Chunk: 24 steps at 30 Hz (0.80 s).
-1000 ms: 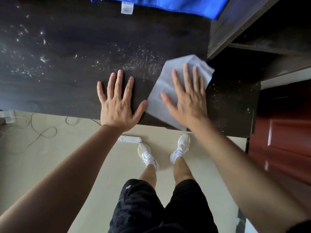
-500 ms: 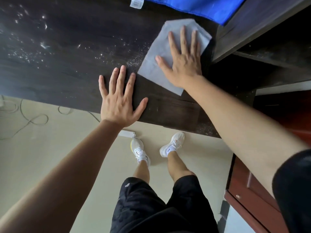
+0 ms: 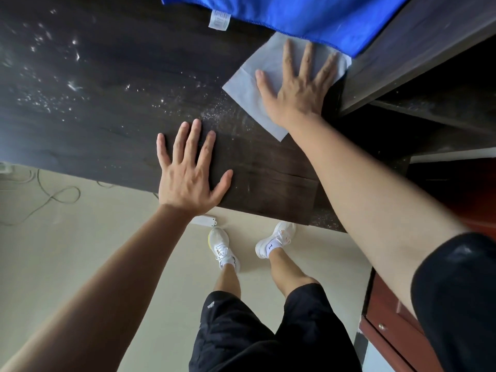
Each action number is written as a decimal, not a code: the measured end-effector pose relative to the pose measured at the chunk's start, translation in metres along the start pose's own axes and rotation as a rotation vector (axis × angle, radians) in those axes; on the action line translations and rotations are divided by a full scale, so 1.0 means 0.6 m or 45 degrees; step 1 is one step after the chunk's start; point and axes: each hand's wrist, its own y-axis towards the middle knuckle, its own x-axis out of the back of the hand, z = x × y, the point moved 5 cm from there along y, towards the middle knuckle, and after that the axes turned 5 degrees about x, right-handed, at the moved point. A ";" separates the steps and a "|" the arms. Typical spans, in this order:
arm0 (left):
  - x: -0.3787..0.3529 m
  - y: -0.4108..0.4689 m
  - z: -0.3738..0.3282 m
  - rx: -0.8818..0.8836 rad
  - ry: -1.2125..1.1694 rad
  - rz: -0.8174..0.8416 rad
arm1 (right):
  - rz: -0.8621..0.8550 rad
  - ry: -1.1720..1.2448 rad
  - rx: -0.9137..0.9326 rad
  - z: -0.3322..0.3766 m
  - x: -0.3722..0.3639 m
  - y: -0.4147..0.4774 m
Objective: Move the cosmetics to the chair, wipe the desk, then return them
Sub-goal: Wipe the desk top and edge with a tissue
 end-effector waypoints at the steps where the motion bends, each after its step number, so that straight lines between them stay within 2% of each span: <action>1: 0.000 0.001 0.000 -0.003 0.007 -0.007 | 0.014 -0.013 0.055 0.009 -0.001 0.005; 5: 0.000 0.001 0.000 -0.011 0.005 0.015 | 0.055 -0.089 0.508 0.036 -0.025 -0.060; 7: -0.001 0.000 0.000 -0.015 0.016 0.031 | 0.025 -0.099 0.616 0.020 -0.039 -0.120; 9: 0.000 -0.002 0.001 -0.007 0.026 0.041 | 0.011 -0.109 0.588 -0.011 -0.048 -0.160; 13: 0.001 0.001 0.000 -0.005 0.026 0.093 | 0.021 -0.100 0.373 -0.056 -0.039 -0.157; 19: 0.004 0.000 0.002 -0.009 0.019 0.080 | 0.009 0.011 0.105 0.001 -0.015 -0.034; 21: 0.002 0.001 0.003 -0.007 0.002 0.079 | 0.027 -0.032 0.219 0.040 -0.017 -0.023; 24: 0.001 -0.001 0.006 -0.003 -0.012 0.093 | 0.036 -0.110 0.539 0.066 -0.034 -0.085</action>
